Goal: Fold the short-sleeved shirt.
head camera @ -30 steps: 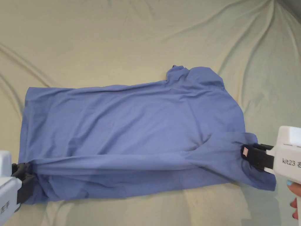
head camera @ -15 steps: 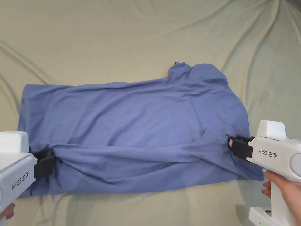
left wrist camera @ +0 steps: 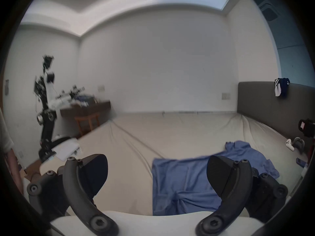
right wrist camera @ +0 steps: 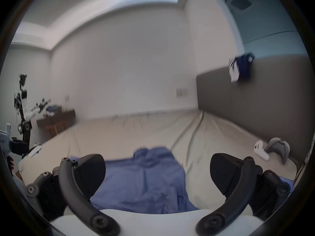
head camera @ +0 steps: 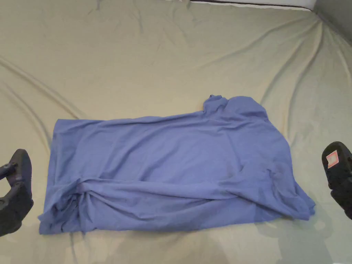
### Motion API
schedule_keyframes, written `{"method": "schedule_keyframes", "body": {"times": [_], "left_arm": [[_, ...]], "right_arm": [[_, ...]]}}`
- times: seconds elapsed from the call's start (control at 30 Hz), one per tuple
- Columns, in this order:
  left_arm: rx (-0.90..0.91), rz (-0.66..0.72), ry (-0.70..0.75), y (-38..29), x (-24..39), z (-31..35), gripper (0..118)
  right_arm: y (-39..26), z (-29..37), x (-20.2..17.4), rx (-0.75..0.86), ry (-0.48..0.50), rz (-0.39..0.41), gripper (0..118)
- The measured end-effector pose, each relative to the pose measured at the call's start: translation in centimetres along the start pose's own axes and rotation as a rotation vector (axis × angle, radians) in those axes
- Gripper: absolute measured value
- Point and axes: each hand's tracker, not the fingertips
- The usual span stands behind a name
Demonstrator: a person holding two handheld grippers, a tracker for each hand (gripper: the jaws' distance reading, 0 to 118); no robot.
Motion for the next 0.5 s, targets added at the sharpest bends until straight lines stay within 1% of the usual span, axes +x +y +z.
{"method": "schedule_keyframes", "body": {"times": [0.03,0.07,0.1,0.13,0.17,0.2,0.23,0.27,0.3,0.33,0.37,0.4,0.5], "left_arm": [[0.023,-0.02,0.002,0.3,0.1,1.3,98],[0.03,-0.035,-0.006,0.5,0.3,2.0,74],[0.019,-0.035,-0.019,0.6,0.4,2.8,31],[0.016,-0.034,-0.043,0.5,0.4,3.5,0],[0.007,-0.034,-0.033,0.3,0.5,3.7,0],[0.012,-0.008,-0.027,-0.4,-0.4,4.1,0],[-0.036,0.012,-0.067,-0.7,-1.0,3.9,0],[-0.068,0.022,-0.091,-1.0,-1.3,3.7,0],[-0.065,0.015,-0.079,-1.4,-1.5,3.6,0],[-0.074,0.001,-0.072,-2.2,-0.2,4.4,0],[-0.089,-0.018,-0.072,-2.6,0.0,4.4,0],[-0.097,-0.027,-0.073,-3.0,0.1,4.3,0],[-0.175,-0.024,-0.114,-4.6,0.9,3.8,0]], "right_arm": [[0.6,1.1,-0.3,0.001,0.005,0.024,117],[0.6,2.0,-0.6,-0.026,-0.012,0.009,109],[0.6,2.7,-0.6,-0.029,-0.035,0.007,85],[1.2,3.5,-1.0,0.023,-0.034,0.089,20],[1.1,3.9,-1.2,-0.004,-0.049,0.083,0],[0.8,4.0,-1.3,-0.038,-0.081,0.071,0],[0.0,4.7,-1.0,-0.035,-0.132,0.029,0],[0.8,5.0,-0.8,0.071,-0.056,0.128,0],[-0.9,4.7,-0.2,-0.145,-0.03,-0.095,0],[-0.3,5.1,-0.4,-0.013,-0.074,0.033,0],[-0.2,5.4,-0.9,-0.061,-0.068,0.015,0],[-0.3,5.4,-1.0,-0.089,-0.069,0.013,0],[-0.5,5.5,-1.2,-0.095,-0.064,0.012,0]]}}
